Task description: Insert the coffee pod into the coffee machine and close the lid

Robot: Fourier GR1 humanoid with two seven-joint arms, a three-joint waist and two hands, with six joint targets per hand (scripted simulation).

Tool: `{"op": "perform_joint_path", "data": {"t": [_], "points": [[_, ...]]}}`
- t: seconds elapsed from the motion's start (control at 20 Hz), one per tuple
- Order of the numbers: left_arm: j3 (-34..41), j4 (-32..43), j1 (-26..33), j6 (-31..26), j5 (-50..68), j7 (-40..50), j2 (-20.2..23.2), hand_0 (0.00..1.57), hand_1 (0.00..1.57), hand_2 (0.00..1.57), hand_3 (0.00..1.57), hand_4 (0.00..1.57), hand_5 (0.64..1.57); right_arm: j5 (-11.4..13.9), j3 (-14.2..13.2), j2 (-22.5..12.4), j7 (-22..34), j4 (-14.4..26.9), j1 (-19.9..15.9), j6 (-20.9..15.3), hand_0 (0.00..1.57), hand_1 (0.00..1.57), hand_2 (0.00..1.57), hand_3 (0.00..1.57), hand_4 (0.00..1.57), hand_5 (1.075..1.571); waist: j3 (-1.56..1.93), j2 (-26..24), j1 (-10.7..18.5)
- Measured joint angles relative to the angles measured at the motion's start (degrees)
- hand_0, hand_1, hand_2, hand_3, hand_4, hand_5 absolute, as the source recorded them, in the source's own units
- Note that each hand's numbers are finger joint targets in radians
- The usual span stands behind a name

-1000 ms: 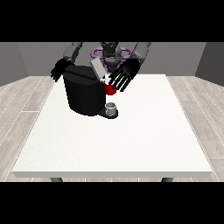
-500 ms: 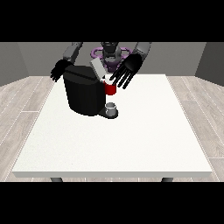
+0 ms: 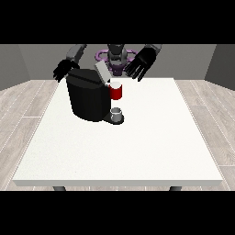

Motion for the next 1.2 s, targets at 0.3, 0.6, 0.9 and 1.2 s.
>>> {"op": "perform_joint_path", "data": {"t": [0.3, 0.6, 0.9, 1.2], "points": [[8.4, -0.3, 5.9, 0.9, 10.3, -1.0, -6.1, 0.0, 0.0, 0.0, 0.0, 0.24, 1.571, -0.7, -1.2, -0.3, 0.3, 0.3, 4.4, 0.0, 0.0, 0.0, 0.0, 0.0, 0.4, 1.571, -0.05, -6.5, 3.7], [12.8, -1.1, 15.3, 0.6, 17.8, -4.0, -12.9, 0.0, 0.0, 0.0, 0.0, 0.0, 1.571, -0.1, -1.1, -1.3, -0.1, -0.3, 8.9, 0.6, 0.0, 0.0, 0.0, 0.0, 0.37, 1.571, -0.05, -14.5, 8.4], [15.5, -2.3, 22.1, -0.5, 22.8, -4.7, -15.4, 0.0, 0.0, 0.0, 0.0, 0.0, 1.571, -0.5, 0.7, -3.9, 3.1, -4.5, 8.9, 4.6, 0.0, 0.0, 0.0, 0.0, 0.12, 1.571, -0.04, -19.3, 10.7], [16.2, -4.5, 27.2, -2.3, 26.5, -4.5, -18.2, 0.0, 0.0, 0.0, 0.0, 0.0, 1.571, -1.1, 1.1, -6.0, 7.2, -8.0, 4.9, 6.4, 0.0, 0.0, 0.0, 0.0, 0.0, 1.571, -0.03, -21.4, 14.2]]}}
